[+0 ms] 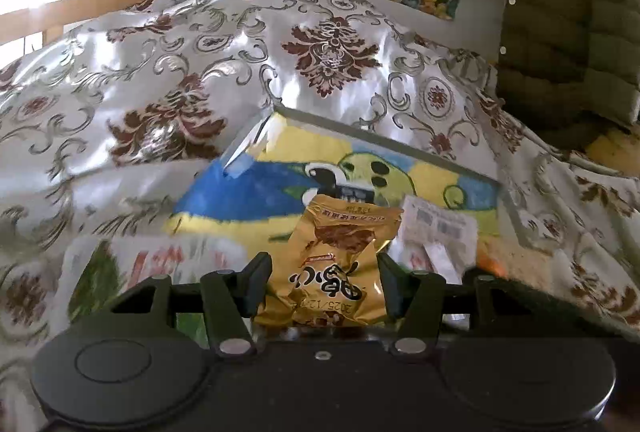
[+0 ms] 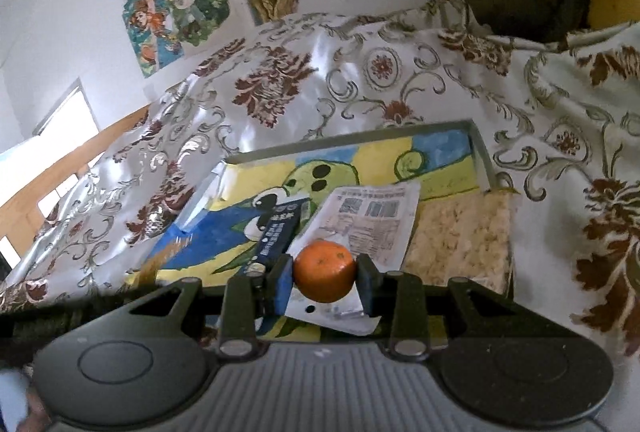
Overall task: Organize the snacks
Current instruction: 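Carry the gold packet with the left tool while the right tool carries the candy over the tray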
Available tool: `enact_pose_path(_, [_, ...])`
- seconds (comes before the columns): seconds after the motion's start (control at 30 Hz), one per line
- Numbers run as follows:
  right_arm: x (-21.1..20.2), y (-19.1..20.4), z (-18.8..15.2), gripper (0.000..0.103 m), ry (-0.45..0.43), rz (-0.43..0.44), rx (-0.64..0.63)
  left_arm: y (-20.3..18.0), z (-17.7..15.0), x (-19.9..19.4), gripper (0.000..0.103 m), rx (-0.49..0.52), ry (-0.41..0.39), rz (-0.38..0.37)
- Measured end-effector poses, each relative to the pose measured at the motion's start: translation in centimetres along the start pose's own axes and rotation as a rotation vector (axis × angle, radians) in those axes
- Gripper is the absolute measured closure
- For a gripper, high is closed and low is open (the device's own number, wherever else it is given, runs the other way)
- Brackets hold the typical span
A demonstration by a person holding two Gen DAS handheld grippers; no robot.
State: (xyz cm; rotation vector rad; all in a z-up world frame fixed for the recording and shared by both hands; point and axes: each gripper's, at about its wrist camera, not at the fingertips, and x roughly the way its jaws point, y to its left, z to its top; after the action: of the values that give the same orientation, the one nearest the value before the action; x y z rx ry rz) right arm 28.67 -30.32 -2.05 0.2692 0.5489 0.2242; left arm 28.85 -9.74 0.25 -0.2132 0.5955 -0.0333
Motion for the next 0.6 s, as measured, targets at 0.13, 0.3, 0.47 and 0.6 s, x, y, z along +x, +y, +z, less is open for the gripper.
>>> enact_pose_path(0.13, [0.9, -0.2, -0.4, 0.066, -0.017, -0.022, -0.036, -0.3, 0.7, 2.5, 0.045, 0.023, -0.011, 0.006])
enact_pose_path(0.3, [2.0, 0.3, -1.2, 0.065, -0.019, -0.03, -0.095, -0.6, 0.7, 4.7, 0.045, 0.06, -0.009, 0.014])
enact_pose_path(0.47, [2.6, 0.7, -1.8, 0.065, -0.026, -0.043, -0.133, -0.4, 0.5, 6.3, 0.045, 0.078, -0.004, 0.034])
enact_pose_path(0.6, [2.5, 1.6, -2.1, 0.065, -0.032, -0.047, -0.183, -0.1, 0.4, 6.9, 0.045, 0.066, 0.001, 0.054])
